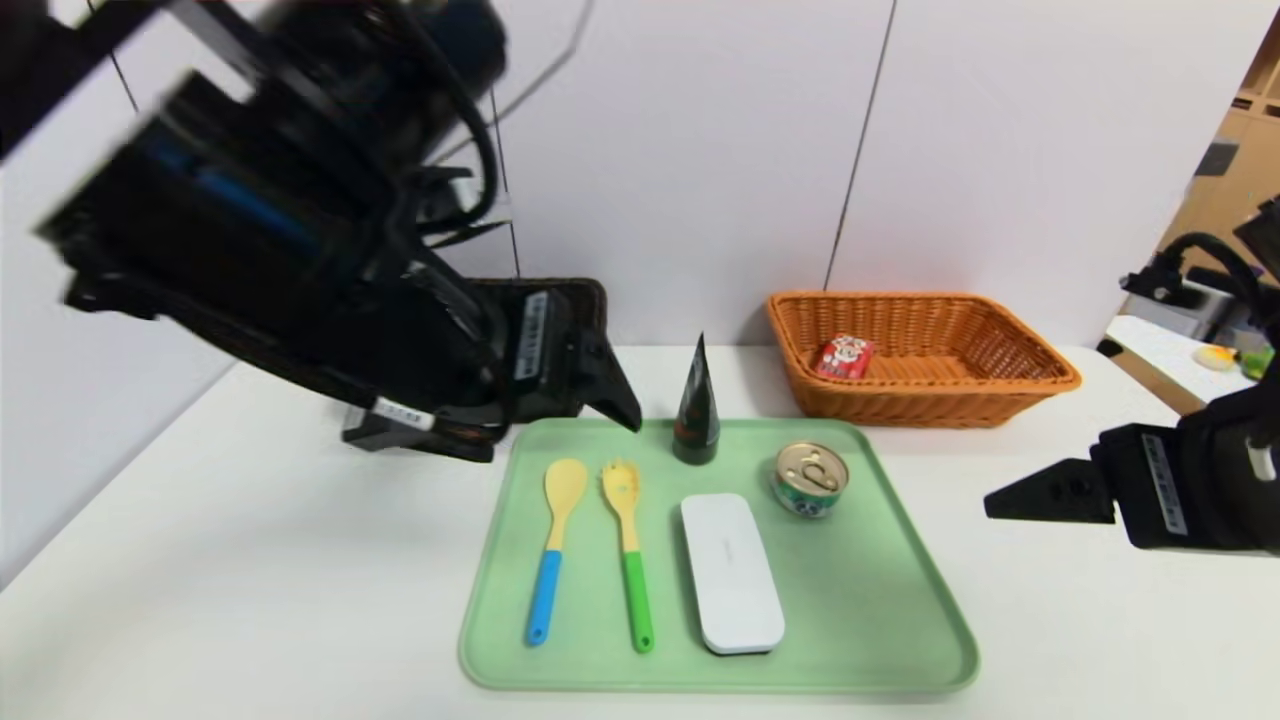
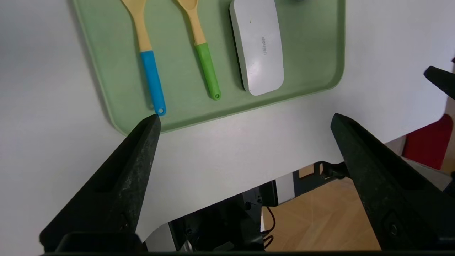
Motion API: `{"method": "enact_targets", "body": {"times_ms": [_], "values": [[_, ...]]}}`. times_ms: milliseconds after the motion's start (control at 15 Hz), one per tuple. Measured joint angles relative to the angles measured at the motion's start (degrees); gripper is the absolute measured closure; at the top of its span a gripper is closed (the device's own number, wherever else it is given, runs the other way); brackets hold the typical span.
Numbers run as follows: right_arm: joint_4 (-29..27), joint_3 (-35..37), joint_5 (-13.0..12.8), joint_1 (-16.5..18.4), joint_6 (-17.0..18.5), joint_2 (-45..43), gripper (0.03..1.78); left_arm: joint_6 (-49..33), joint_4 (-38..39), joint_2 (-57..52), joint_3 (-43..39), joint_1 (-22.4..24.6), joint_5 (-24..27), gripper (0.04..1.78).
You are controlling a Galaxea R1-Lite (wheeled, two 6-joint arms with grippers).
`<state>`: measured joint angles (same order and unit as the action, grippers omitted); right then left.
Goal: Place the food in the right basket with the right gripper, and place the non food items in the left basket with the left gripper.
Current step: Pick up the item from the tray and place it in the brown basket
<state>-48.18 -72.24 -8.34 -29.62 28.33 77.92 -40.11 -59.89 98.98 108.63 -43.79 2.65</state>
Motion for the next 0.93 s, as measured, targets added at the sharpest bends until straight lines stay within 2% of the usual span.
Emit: {"method": "enact_targets", "body": {"times_ms": [200, 400, 533, 733, 933], "values": [[13.24, 12.37, -2.38, 4.41, -8.48, -5.21, 0.12, -0.10, 0.24, 8.98, 3.85, -4.78, -5.32, 0.13], [28.23, 22.27, -2.79, 10.41, -17.26, -8.68, 0.12, -0.40, 3.72, 14.75, 4.63, -7.86, -6.66, 0.13], [31.51, 25.36, -2.90, 11.93, -18.12, -9.95, 0.12, -0.49, 5.62, 17.37, 4.73, -8.91, -7.50, 0.13], [31.61, 27.65, -3.01, 12.35, -17.94, -10.92, 0.12, -0.49, 8.90, 20.37, 4.74, -10.09, -10.65, 0.13], [31.73, 29.39, -2.99, 12.42, -17.70, -11.63, 0.12, -1.32, 10.97, 22.60, 4.74, -10.89, -11.15, 0.13]]}}
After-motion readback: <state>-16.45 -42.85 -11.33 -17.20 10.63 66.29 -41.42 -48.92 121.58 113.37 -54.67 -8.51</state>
